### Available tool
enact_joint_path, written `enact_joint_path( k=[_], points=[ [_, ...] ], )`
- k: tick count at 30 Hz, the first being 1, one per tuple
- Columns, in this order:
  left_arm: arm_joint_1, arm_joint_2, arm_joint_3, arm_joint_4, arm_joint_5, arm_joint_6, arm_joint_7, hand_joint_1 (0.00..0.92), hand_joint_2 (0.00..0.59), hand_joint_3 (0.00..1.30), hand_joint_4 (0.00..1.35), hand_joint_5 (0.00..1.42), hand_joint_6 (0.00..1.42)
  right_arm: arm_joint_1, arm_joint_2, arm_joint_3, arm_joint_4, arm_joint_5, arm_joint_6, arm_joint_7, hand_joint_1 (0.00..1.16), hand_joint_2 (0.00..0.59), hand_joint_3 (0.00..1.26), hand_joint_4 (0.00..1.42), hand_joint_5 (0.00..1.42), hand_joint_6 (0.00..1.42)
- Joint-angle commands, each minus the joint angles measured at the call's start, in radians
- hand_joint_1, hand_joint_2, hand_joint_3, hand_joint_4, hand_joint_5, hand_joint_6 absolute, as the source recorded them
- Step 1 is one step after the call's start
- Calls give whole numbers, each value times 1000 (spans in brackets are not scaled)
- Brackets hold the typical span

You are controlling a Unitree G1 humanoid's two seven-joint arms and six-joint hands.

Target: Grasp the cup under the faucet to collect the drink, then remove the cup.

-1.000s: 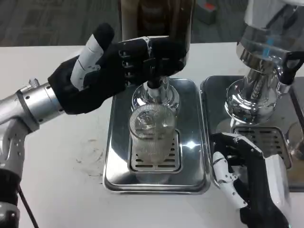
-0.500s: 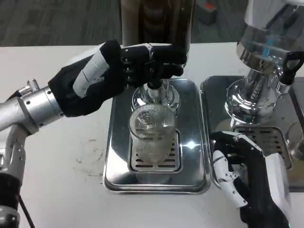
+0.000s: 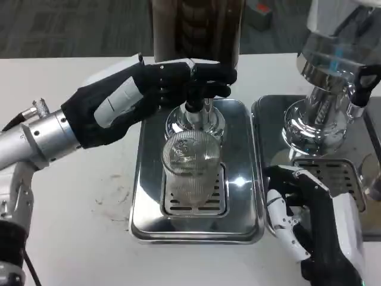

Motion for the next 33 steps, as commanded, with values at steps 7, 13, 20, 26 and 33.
enact_joint_path(
  k=[7, 13, 20, 26, 33],
  points=[
    [42, 2, -36, 12, 39, -94, 9, 0, 63, 276, 163, 179, 102, 6, -7, 2, -17, 5, 2, 12, 289, 471, 469, 390, 431, 412],
    [49, 6, -49, 8, 46, -137, 28, 0, 63, 281, 164, 179, 104, 2, -8, 2, -22, 4, 5, 17, 293, 459, 469, 390, 431, 403],
    [56, 6, -54, 2, 53, -180, 40, 0, 62, 282, 170, 179, 105, -5, -10, -1, -30, 4, 18, 36, 337, 432, 434, 374, 404, 381],
    [61, 6, -58, -1, 65, -212, 47, 0, 62, 288, 173, 183, 106, -10, -12, -3, -36, 3, 29, 48, 356, 424, 411, 366, 399, 361],
    [65, 13, -74, -2, 78, -247, 60, 0, 61, 290, 174, 188, 106, -14, -15, -6, -43, 5, 40, 61, 380, 395, 375, 340, 375, 360]
  ],
)
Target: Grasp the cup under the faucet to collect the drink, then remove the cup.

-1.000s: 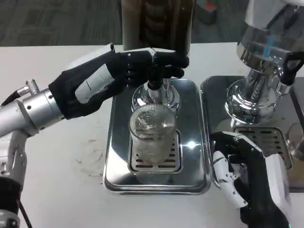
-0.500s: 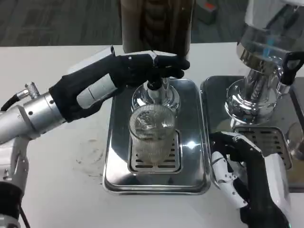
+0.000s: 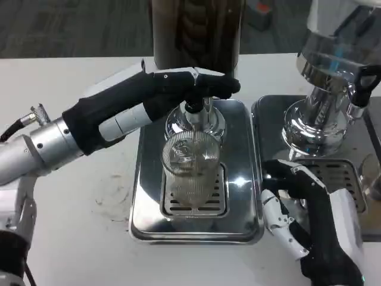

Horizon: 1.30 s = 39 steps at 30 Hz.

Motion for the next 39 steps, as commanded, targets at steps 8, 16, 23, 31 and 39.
enact_joint_path(
  k=[8, 16, 23, 31, 39],
  points=[
    [31, 21, -49, -2, 52, -63, 10, 0, 61, 291, 176, 185, 106, -38, -20, -9, -25, 46, 36, 94, 458, 298, 249, 239, 293, 311],
    [38, 26, -56, 1, 67, -84, 21, 0, 61, 291, 183, 180, 106, -78, -47, -28, -28, 114, 57, 198, 486, 240, 145, 121, 194, 242],
    [46, 33, -64, -5, 71, -93, 34, 0, 63, 291, 184, 179, 106, -140, -91, -30, -17, 175, 82, 316, 545, 208, 1, 0, 20, 121],
    [55, 42, -80, -15, 74, -105, 51, 0, 65, 293, 184, 179, 106, -197, -128, -33, -23, 196, 137, 407, 572, 197, 0, 0, 0, 70],
    [58, 52, -81, -21, 72, -103, 63, 0, 66, 294, 184, 179, 106, -243, -146, -32, -21, 234, 171, 470, 576, 197, 0, 0, 0, 50]
  ],
)
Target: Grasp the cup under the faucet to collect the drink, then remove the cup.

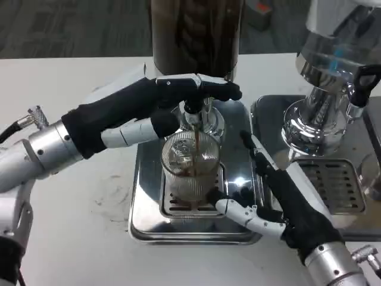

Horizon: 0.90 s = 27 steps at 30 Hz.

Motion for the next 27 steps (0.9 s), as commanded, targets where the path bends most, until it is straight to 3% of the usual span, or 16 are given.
enact_joint_path(
  k=[1, 27],
  points=[
    [33, 15, -23, -4, 33, 10, -19, 0, 66, 294, 184, 179, 106, -32, -13, 0, -5, 18, 25, 29, 576, 197, 0, 0, 0, 47],
    [55, 31, -17, -24, 34, 14, 7, 0, 66, 303, 184, 179, 106, -169, -19, -3, 144, 87, 24, 55, 564, 205, 0, 0, 0, 59]
  ],
)
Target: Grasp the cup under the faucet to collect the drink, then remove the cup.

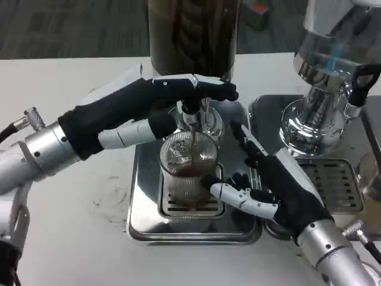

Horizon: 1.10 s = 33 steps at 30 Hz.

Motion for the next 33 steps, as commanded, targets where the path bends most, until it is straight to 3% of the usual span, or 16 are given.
enact_joint_path(
  k=[1, 33],
  points=[
    [37, 19, -16, -1, 34, 14, -14, 0, 66, 303, 184, 179, 106, -26, 2, 4, 20, 14, -3, 12, 563, 205, 0, 0, 0, 60],
    [59, 33, -8, -17, 35, 21, 10, 0, 71, 304, 184, 179, 106, -133, 22, 32, 117, 22, -16, 34, 538, 208, 0, 0, 0, 88]
  ],
)
